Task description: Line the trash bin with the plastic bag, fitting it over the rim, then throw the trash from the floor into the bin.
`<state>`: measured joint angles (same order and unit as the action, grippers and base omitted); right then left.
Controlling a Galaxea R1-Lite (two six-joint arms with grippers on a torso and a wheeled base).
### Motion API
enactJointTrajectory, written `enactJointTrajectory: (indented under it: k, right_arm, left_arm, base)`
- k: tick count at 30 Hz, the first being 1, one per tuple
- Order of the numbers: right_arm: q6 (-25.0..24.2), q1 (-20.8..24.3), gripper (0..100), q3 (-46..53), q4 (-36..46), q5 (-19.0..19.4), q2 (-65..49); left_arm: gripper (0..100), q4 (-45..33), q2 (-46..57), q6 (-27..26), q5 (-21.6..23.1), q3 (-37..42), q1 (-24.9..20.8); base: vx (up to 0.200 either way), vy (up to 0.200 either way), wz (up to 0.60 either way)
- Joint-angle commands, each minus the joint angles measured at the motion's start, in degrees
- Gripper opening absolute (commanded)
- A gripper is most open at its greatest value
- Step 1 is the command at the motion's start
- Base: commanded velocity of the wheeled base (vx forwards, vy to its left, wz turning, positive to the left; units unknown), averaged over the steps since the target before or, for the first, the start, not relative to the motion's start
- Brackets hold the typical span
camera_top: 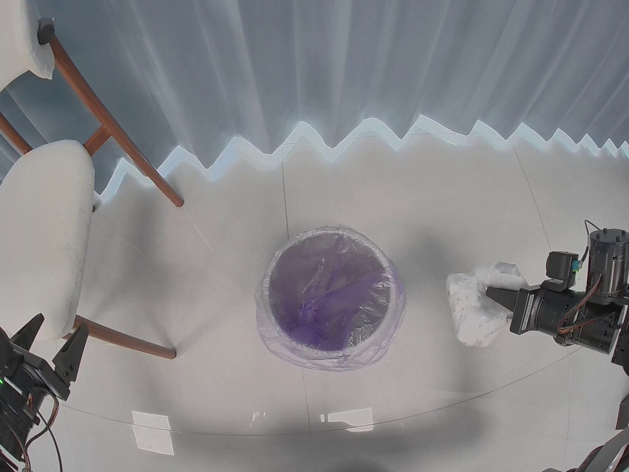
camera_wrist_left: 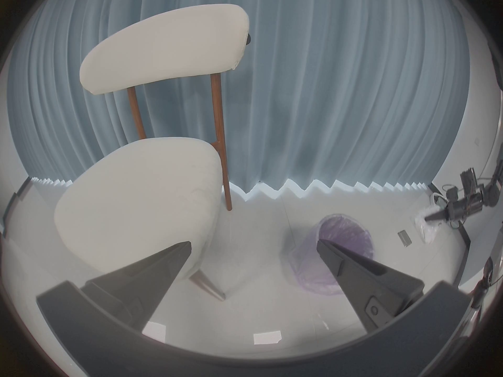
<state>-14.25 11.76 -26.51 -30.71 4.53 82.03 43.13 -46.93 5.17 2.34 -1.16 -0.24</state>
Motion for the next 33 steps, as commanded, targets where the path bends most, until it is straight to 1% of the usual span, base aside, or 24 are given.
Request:
enactJointTrajectory:
  k: [1, 3, 5, 6, 7, 9, 11, 15, 20, 22, 24, 27, 33]
  right_arm:
    - [1.0, 6.5, 0, -0.6, -0.9, 0.3, 1.1]
    - [1.0, 8.0, 0, -1.2, -1.1, 0.7, 1.6]
    - [1.1, 9.7, 0, -1.9, -1.8, 1.2, 3.0]
    - [1.2, 9.9, 0, -2.1, -2.1, 1.2, 3.4]
    - [1.7, 10.6, 0, -3.1, -3.0, 1.2, 4.5]
    - [2.5, 11.2, 0, -4.2, -4.6, 1.3, 6.5]
    - [3.4, 11.4, 0, -5.6, -6.6, 1.4, 8.7]
    - [4.2, 12.5, 0, -7.7, -9.2, 1.4, 12.4]
    - [4.2, 14.3, 0, -10.5, -9.7, 1.3, 15.3]
    - [4.2, 15.6, 0, -13.6, -9.7, 1.3, 17.8]
    - [4.3, 15.8, 0, -15.4, -9.7, 1.3, 19.3]
    - [4.3, 16.1, 0, -17.5, -9.7, 1.2, 21.2]
    - [4.4, 16.7, 0, -21.2, -9.7, 1.2, 25.0]
  left_arm:
    - [100, -12.9, 17.6, -3.4, -0.2, 1.2, 0.6]
    - [100, -19.2, 23.1, -4.4, 0.0, 1.2, 0.6]
    - [100, -27.2, 30.6, -5.3, 0.3, 1.2, 0.1]
    - [100, -28.6, 32.1, -5.5, 0.3, 1.2, -0.1]
    - [100, -33.6, 36.7, -7.1, 0.4, 1.2, -0.6]
    - [100, -39.9, 42.8, -9.2, 0.4, 1.2, -1.8]
    - [100, -43.1, 44.3, -10.4, 0.2, 1.2, -1.3]
    - [100, -42.8, 43.9, -9.9, 0.3, 1.2, -1.3]
    - [100, -43.0, 43.9, -9.6, 0.3, 1.2, -1.3]
    - [100, -43.2, 43.9, -9.6, 1.2, 1.2, -1.3]
    - [100, -43.3, 43.9, -9.9, 3.3, 1.2, -1.3]
    - [100, -43.5, 43.8, -10.3, 4.9, 1.2, -1.3]
    - [100, -43.6, 43.8, -10.3, 4.9, 1.2, -1.3]
  base:
    - [0.000, 0.000, 0.00]
    - [0.000, 0.000, 0.00]
    - [0.000, 0.000, 0.00]
    - [0.000, 0.000, 0.00]
    - [0.000, 0.000, 0.00]
    - [0.000, 0.000, 0.00]
    - [0.000, 0.000, 0.00]
    - [0.000, 0.000, 0.00]
    - [0.000, 0.000, 0.00]
    - [0.000, 0.000, 0.00]
    - [0.000, 0.000, 0.00]
    - [0.000, 0.000, 0.00]
    - [0.000, 0.000, 0.00]
